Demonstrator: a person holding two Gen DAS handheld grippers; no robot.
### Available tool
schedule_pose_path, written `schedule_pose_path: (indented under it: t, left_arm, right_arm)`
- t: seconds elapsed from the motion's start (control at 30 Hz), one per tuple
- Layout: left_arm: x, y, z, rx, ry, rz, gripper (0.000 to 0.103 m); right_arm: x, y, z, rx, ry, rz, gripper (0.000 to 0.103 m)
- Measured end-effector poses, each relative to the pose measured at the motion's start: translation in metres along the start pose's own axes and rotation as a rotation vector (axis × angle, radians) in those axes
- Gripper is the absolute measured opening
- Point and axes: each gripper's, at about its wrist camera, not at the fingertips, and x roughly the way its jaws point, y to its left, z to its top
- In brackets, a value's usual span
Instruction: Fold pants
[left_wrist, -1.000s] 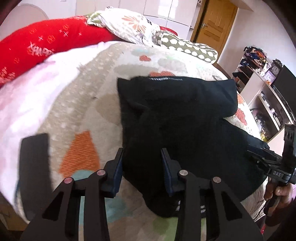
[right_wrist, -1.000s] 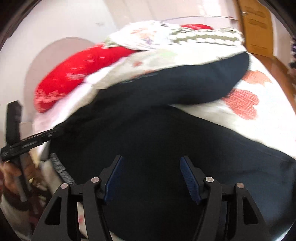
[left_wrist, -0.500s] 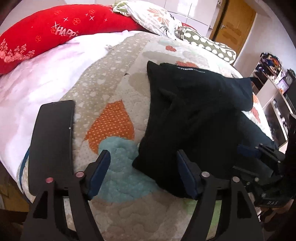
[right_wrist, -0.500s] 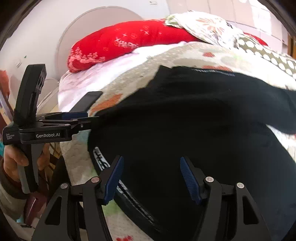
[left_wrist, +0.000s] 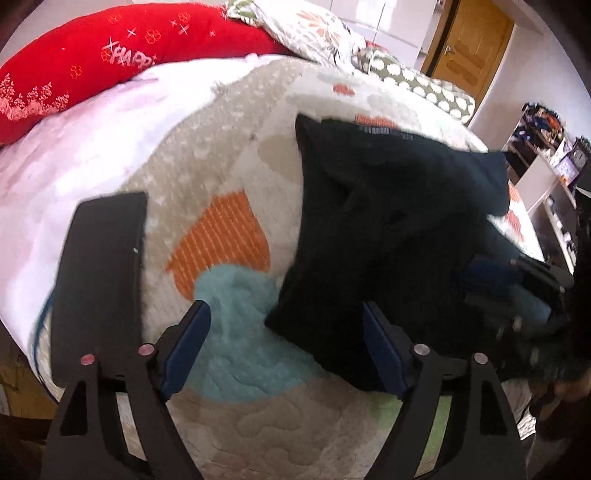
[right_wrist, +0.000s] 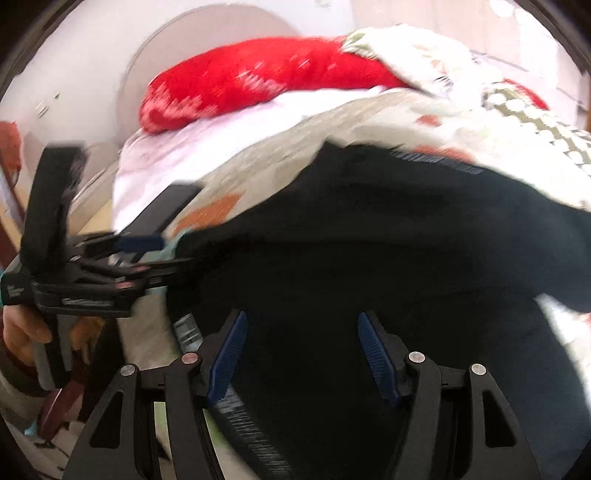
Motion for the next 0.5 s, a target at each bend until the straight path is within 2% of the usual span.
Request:
schedule_pose_path:
  t: [0.07, 0.13, 0.23, 0.5]
  left_arm:
    - [-0.005, 0.003, 0.011, -0.021, -0.019, -0.018, 0.086]
    - [-0.004, 0.004, 0.024, -0.044, -0.036, 0.002, 0.086]
    - [-0.001, 0.006, 0.044, -0.071, -0.058, -0.031, 0.087]
    - [0.053, -0.004, 0.108, -0.031, -0.016, -0.056, 0.089]
  right_arm:
    - [-0.007, -0.024, 0.013, 0.035, -0.036, -0.039, 0.069]
    - [-0.007, -0.048, 0.025, 0.078, -0.059, -0.080, 0.071]
    - [0.000, -0.080, 0.039, 0.127, -0.045, -0.117, 0.071]
    - [0.023, -0.117, 0.065, 0.170, -0.017, -0.137, 0.071]
